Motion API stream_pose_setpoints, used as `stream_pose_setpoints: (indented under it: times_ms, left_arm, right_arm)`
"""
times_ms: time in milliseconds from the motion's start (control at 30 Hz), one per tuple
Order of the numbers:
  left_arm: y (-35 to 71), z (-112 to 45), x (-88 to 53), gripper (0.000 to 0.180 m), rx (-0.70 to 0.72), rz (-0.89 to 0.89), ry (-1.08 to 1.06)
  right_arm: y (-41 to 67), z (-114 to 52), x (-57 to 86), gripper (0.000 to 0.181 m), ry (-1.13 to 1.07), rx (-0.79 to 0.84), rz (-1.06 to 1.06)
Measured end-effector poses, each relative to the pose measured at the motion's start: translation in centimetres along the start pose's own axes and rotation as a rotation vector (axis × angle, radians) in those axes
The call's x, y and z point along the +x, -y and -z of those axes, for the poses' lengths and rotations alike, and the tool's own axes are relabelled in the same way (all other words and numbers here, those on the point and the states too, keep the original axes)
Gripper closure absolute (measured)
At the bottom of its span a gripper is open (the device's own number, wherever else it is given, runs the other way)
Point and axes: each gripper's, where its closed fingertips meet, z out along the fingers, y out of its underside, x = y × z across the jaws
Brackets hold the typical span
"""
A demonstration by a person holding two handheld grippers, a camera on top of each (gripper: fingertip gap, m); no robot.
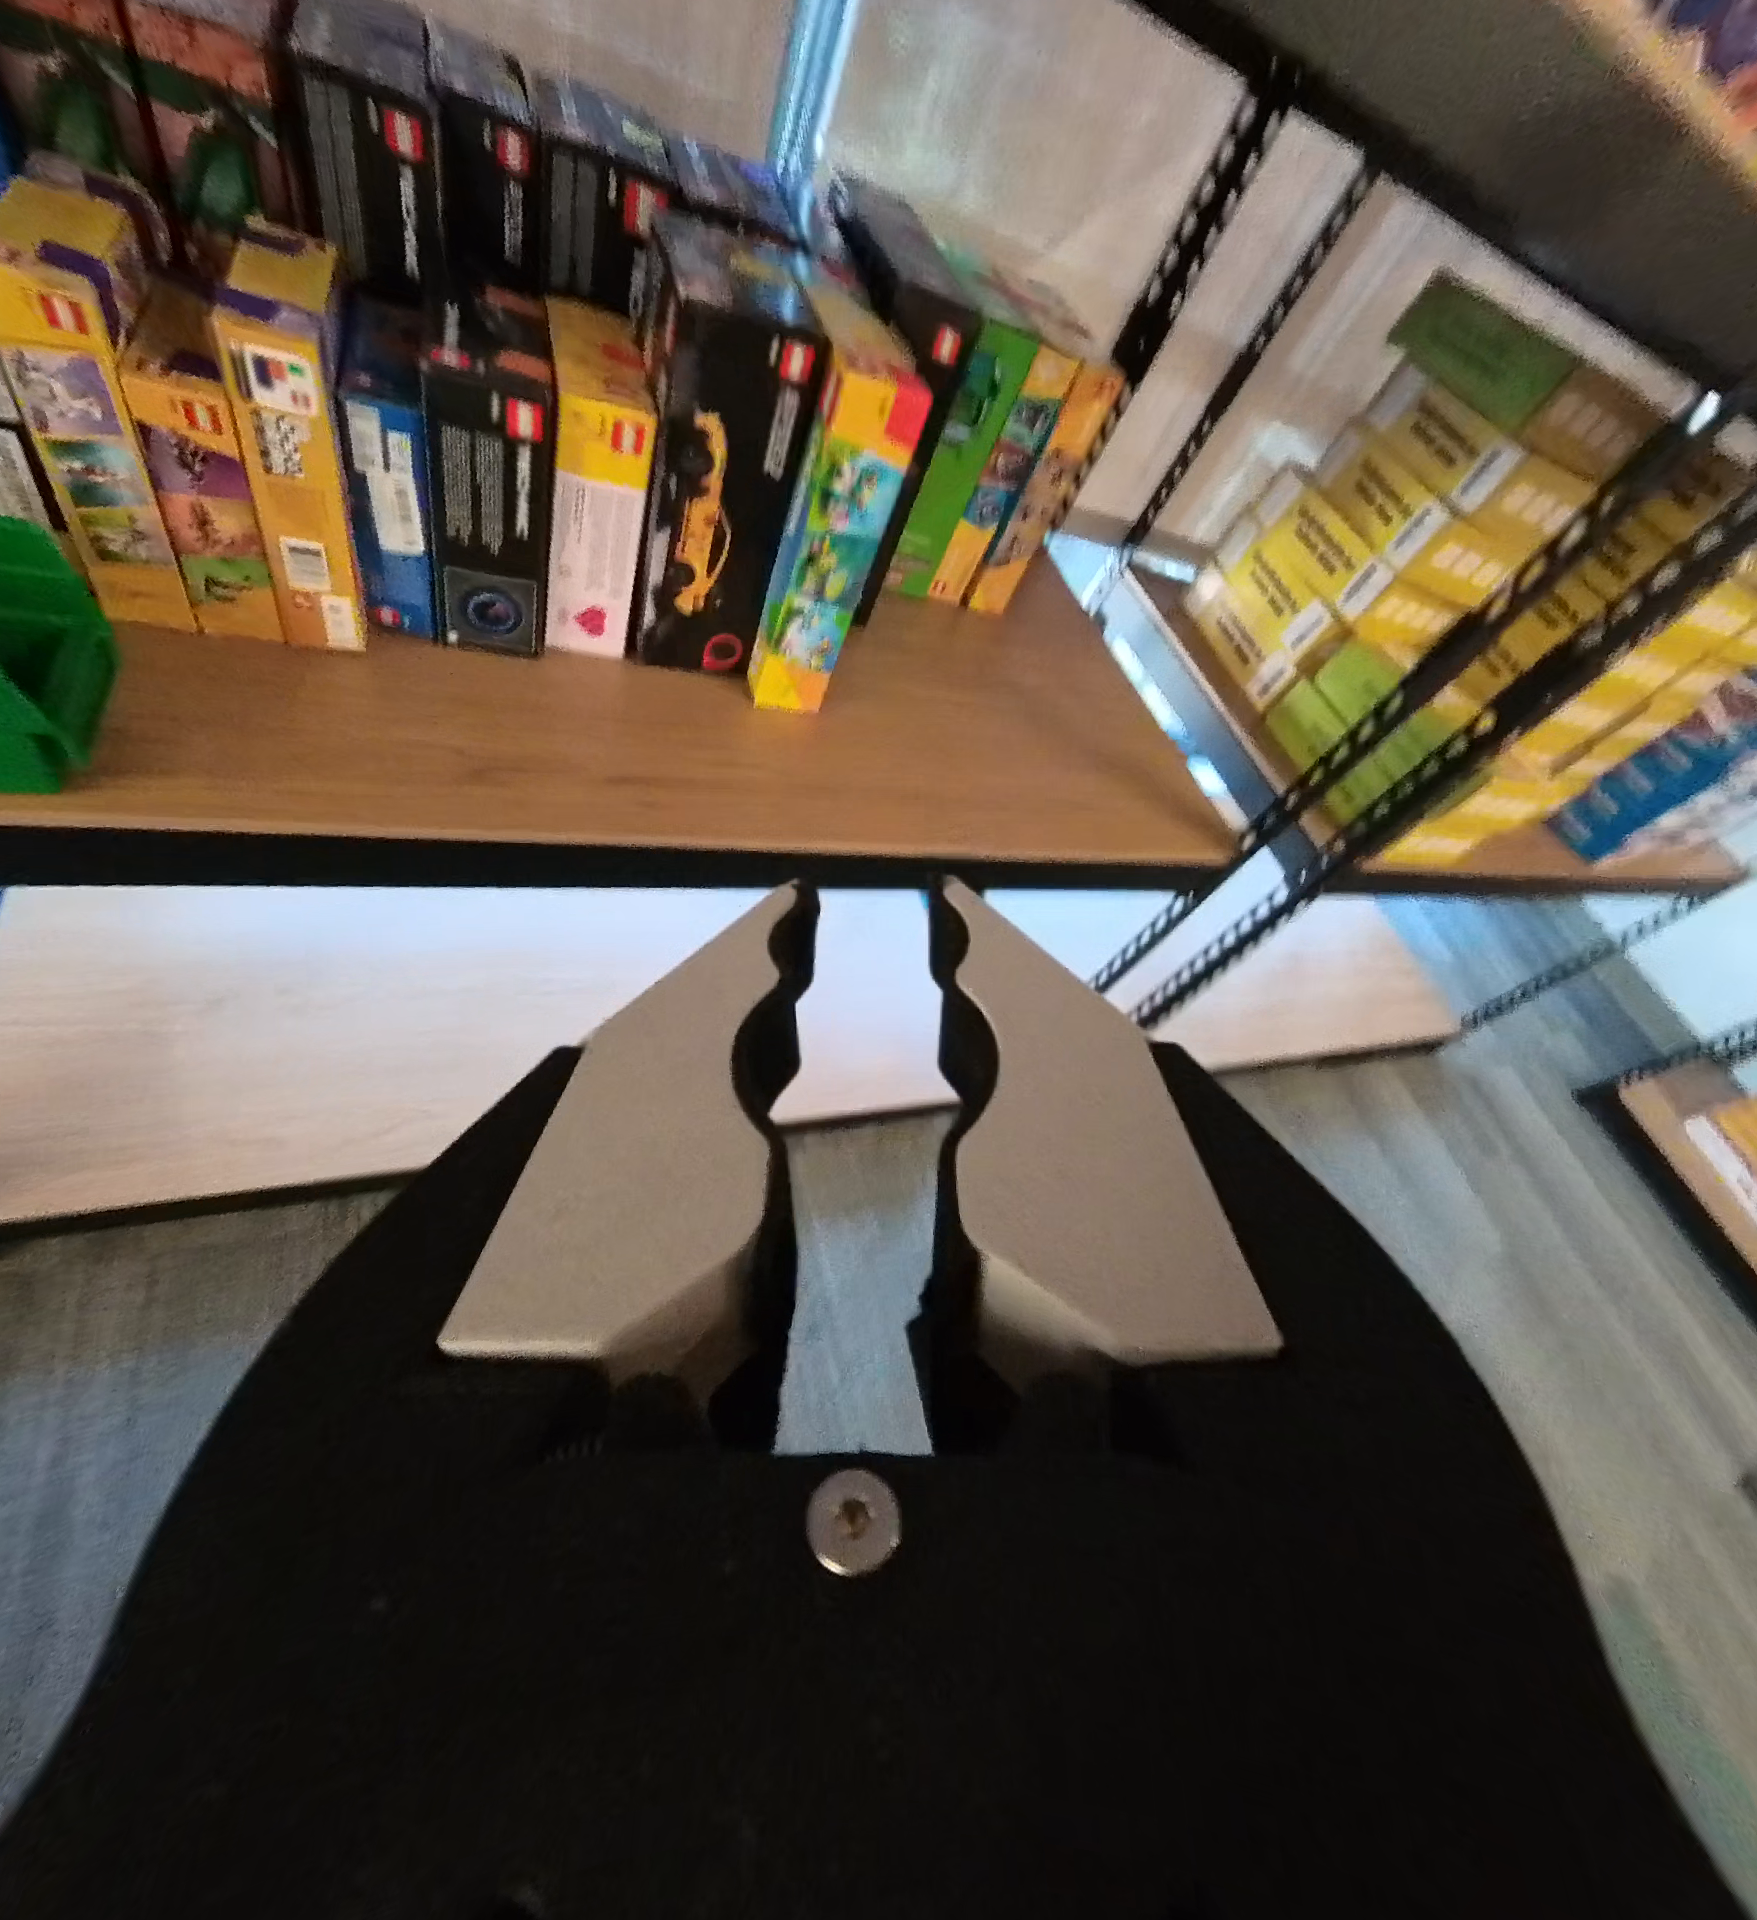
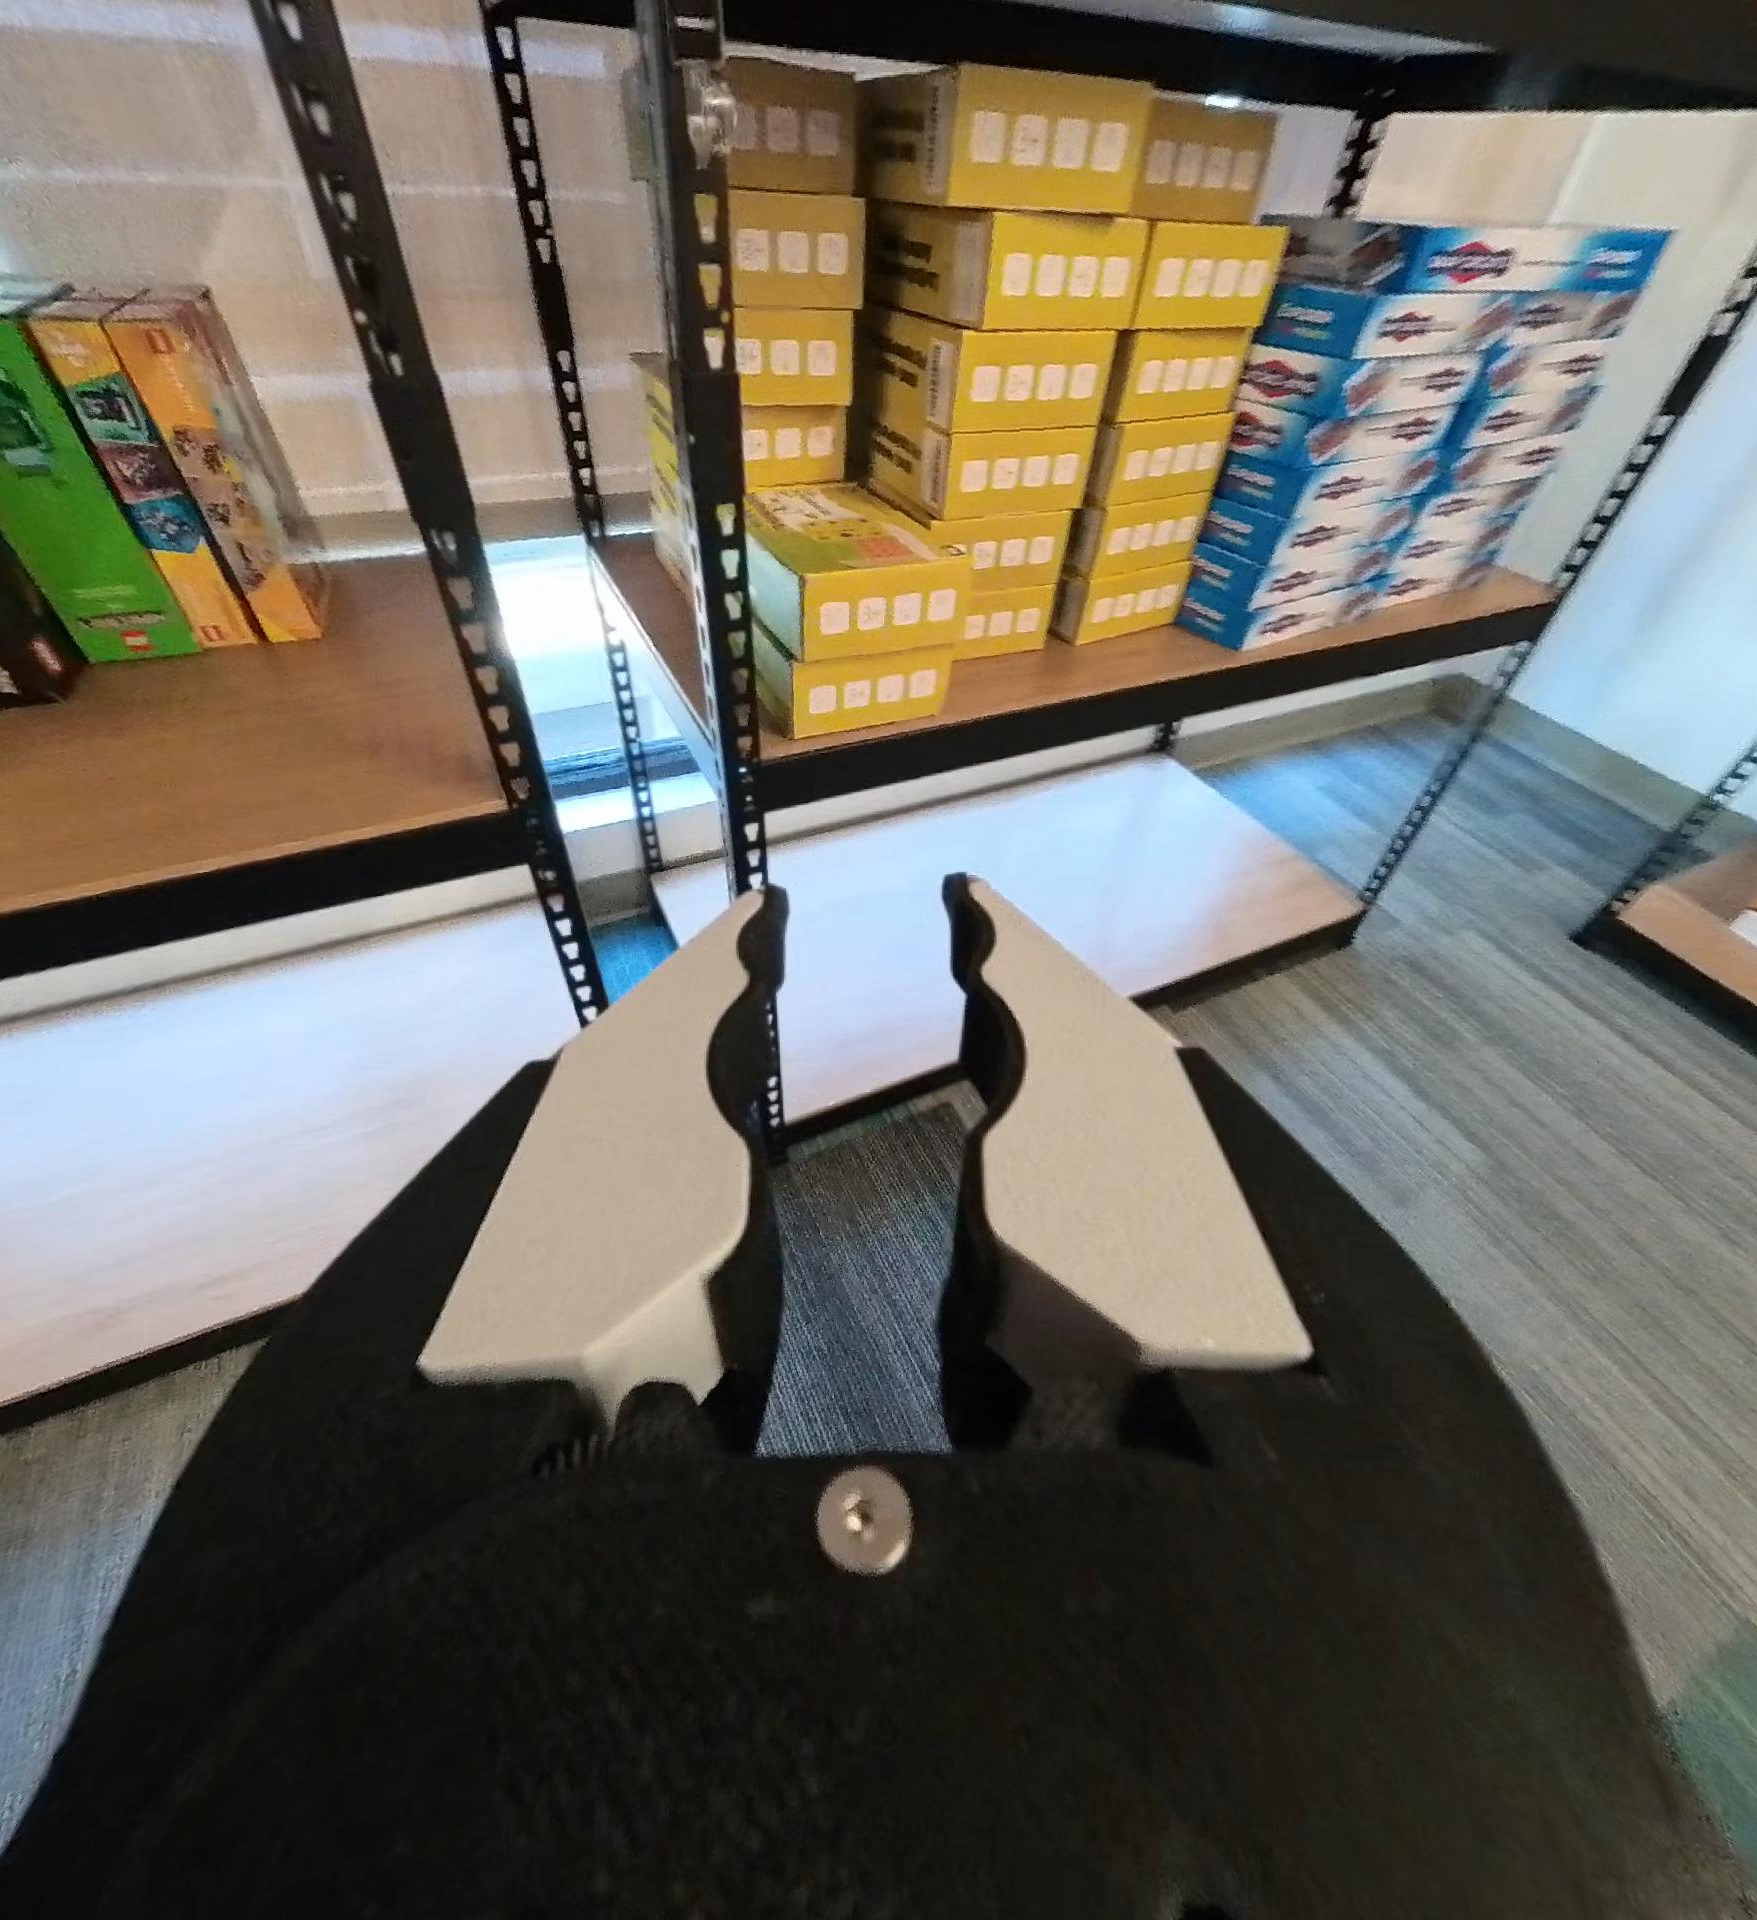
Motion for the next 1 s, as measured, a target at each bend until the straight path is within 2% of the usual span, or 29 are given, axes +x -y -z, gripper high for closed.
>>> stream_pose_setpoints:
  times_ms: [100, 167, 267, 400, 633, 733, 900, 1000]
  left_arm:
    - [-2.9, 3.6, -4.7, 0.160, -0.122, -0.059, -0.011]
    - [-3.6, 6.5, -7.8, 0.161, -0.143, -0.084, 0.002]
    - [-4.4, 10.4, -11.6, 0.162, -0.185, -0.102, 0.036]
    - [-3.9, 11.9, -14.3, 0.162, -0.217, -0.178, 0.013]
    - [-3.7, 11.8, -14.4, 0.161, -0.221, -0.204, -0.074]
    - [-4.3, 11.9, -14.8, 0.161, -0.238, -0.194, -0.097]
    - [-3.7, 12.2, -16.3, 0.161, -0.216, -0.174, -0.103]
    - [-3.0, 12.7, -17.9, 0.162, -0.183, -0.149, -0.078]
  right_arm:
    - [-2.0, 5.1, -3.6, 0.153, -0.059, 0.019, -0.104]
    - [-4.3, 8.3, -8.1, 0.154, -0.037, 0.027, -0.214]
    - [-8.9, 12.0, -15.4, 0.154, 0.000, -0.074, -0.223]
    - [-9.4, 15.3, -21.0, 0.155, 0.036, -0.066, -0.126]
    - [-6.0, 16.4, -20.0, 0.156, -0.045, 0.000, -0.085]
    - [-4.8, 17.0, -21.0, 0.156, -0.085, 0.008, 0.052]
    - [-4.6, 17.6, -25.9, 0.156, -0.015, 0.012, 0.137]
    - [-3.3, 17.9, -28.3, 0.173, 0.016, 0.072, 0.186]
